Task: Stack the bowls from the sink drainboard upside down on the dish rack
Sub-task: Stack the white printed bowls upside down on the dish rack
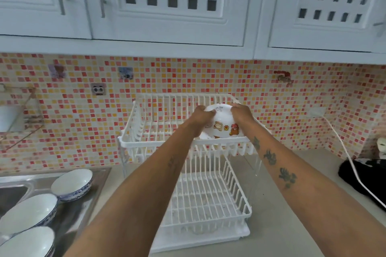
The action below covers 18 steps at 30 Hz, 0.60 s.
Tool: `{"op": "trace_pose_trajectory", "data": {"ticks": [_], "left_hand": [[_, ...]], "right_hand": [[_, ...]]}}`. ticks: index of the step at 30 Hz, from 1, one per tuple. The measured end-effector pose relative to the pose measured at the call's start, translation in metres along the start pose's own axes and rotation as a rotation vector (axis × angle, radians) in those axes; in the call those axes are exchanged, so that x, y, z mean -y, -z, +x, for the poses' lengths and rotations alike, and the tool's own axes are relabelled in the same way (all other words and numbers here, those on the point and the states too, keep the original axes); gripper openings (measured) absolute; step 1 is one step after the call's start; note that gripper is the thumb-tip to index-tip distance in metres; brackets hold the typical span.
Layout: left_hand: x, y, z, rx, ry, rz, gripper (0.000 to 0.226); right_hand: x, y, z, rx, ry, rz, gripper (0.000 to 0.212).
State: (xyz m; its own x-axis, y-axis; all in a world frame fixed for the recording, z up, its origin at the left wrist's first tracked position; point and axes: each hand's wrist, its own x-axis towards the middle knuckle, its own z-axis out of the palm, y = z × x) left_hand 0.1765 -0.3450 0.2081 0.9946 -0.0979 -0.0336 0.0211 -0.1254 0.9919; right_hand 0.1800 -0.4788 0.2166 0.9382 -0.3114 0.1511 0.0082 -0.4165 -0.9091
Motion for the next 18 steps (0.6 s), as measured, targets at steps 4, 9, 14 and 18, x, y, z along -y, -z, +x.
{"op": "trace_pose_trajectory", "data": {"ticks": [4,9,14,18], "left_hand": [[-0.006,0.005,-0.016,-0.016,-0.007,0.008,0.052],[-0.013,0.031,-0.033,-0.036,0.025,-0.050,0.054],[-0.037,0.083,-0.057,-0.037,-0.063,-0.258,0.033],[-0.040,0.152,-0.091,-0.107,-0.168,-0.296,0.021]], "right_hand": [[0.001,-0.006,0.001,-0.027,-0.026,-0.044,0.048],[0.019,-0.011,-0.013,-0.237,0.054,-0.107,0.035],[0.084,-0.051,-0.046,-0.181,0.217,0.408,0.033],[0.141,-0.111,-0.084,0.092,0.280,0.655,0.024]]}}
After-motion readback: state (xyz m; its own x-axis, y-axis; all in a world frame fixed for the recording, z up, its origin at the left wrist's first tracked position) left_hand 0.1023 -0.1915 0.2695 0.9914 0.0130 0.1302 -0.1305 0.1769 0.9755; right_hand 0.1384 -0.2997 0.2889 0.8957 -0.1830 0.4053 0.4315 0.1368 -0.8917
